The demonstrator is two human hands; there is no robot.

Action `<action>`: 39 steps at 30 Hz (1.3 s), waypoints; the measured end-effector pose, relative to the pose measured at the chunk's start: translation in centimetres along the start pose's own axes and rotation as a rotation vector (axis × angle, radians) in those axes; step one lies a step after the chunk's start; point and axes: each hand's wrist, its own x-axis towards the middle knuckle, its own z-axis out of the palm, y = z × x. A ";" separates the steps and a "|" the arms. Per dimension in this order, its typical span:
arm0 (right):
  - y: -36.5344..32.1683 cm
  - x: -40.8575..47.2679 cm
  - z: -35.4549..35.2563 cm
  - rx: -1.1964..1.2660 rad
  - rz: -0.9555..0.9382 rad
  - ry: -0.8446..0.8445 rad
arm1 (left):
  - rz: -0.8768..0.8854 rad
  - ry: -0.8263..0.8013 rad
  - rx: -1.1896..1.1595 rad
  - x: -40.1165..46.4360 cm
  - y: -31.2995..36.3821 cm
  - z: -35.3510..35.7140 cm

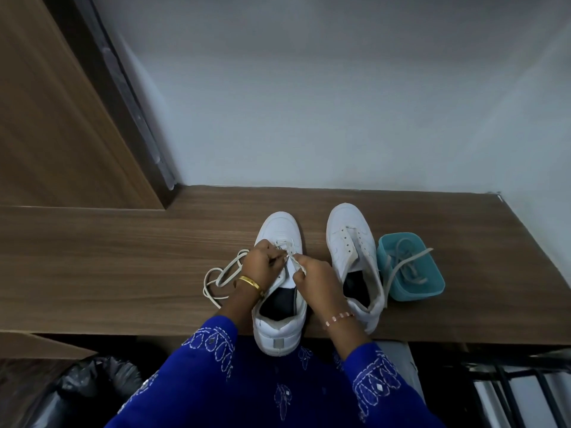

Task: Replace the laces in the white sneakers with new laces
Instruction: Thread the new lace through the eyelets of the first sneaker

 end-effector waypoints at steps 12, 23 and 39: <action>0.0 0.0 0.1 -0.091 -0.044 -0.006 | -0.179 -0.020 -0.137 0.3 0.8 -0.3; 0.8 2.4 -1.3 0.557 0.250 -0.064 | -0.247 -0.031 -0.203 0.1 1.0 -0.4; 0.8 5.9 -6.4 1.460 0.299 0.432 | -0.042 0.081 0.222 -3.4 0.4 -1.7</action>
